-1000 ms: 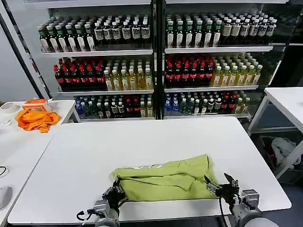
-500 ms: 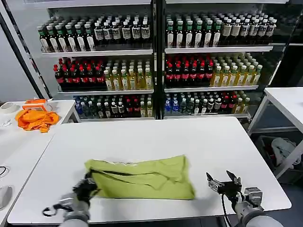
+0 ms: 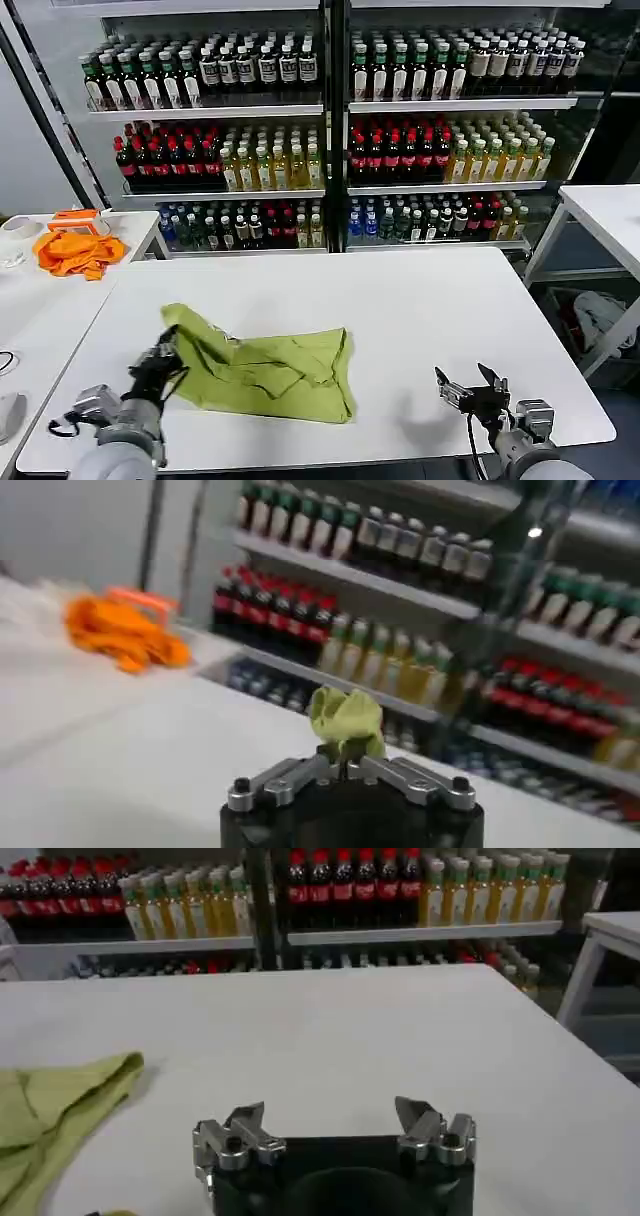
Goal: Fold and organize the clothes.
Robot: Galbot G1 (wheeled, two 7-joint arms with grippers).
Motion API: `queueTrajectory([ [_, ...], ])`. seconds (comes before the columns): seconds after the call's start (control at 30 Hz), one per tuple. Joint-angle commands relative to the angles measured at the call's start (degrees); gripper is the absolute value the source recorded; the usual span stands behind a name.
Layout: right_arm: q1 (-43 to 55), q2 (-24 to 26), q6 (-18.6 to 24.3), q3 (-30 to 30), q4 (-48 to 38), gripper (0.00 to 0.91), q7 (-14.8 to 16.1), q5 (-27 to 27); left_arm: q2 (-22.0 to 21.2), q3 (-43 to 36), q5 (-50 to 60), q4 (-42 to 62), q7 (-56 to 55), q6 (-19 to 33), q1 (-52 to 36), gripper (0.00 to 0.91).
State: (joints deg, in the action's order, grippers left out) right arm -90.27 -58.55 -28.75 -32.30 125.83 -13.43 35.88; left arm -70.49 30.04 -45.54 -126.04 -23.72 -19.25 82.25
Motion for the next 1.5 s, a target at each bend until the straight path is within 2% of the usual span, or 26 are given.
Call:
queueTrajectory([
  [0.03, -1.2, -0.3, 0.6, -0.2, 0.0, 0.907, 0.0, -0.6, -9.2, -19.3, -7.6, 2.7, -0.2, -0.5, -5.8, 0.020],
  [0.23, -2.1, 0.1, 1.0, -1.0, -0.2, 0.907, 0.3, -0.8, -17.3, -24.5, -3.0, 9.4, -0.3, -0.5, -7.7, 0.020],
  [0.43, -1.9, 0.1, 1.0, -0.9, -0.4, 0.907, 0.3, -0.8, -20.2, -26.1, 1.8, 16.5, -0.1, -0.3, -10.1, 0.020],
  [0.47, -1.9, 0.0, 1.0, -0.8, -0.5, 0.907, 0.3, -0.8, -20.4, -26.3, 2.7, 17.3, -0.1, -0.4, -10.5, 0.071],
  [0.5, -1.8, 0.0, 1.1, -0.7, -0.6, 0.907, 0.3, -0.9, -20.5, -26.5, 3.5, 18.3, -0.1, -0.6, -10.8, 0.665],
  [0.53, -1.8, 0.0, 1.1, -0.7, -0.7, 0.907, 0.3, -0.9, -20.5, -26.7, 4.6, 18.9, -0.1, -0.8, -10.9, 0.907],
  [0.7, -1.5, 0.2, 1.1, -0.6, -1.0, 0.907, 0.3, -0.9, -18.7, -28.1, 5.6, 14.3, 2.9, -2.0, -9.4, 0.907],
  [0.93, -1.1, 0.5, 1.0, -0.6, -1.3, 0.907, 0.2, -0.9, -12.6, -28.1, 5.9, 6.2, 3.4, -2.8, -6.8, 0.907],
  [1.2, -0.7, 0.3, 1.1, -0.4, -1.6, 0.907, 0.2, -0.9, -5.1, -15.7, 5.6, 4.0, 2.6, -1.6, -4.3, 0.907],
  [1.37, 0.0, 0.2, 1.1, -0.1, -1.9, 0.907, 0.2, -0.9, -2.3, -7.5, 5.6, 8.2, 2.0, -0.9, -4.0, 0.907],
  [1.5, 0.3, 0.2, 1.0, 0.1, -2.0, 0.907, 0.1, -0.9, -1.7, -5.9, 6.2, 11.3, 1.8, -0.7, -4.1, 0.907],
])
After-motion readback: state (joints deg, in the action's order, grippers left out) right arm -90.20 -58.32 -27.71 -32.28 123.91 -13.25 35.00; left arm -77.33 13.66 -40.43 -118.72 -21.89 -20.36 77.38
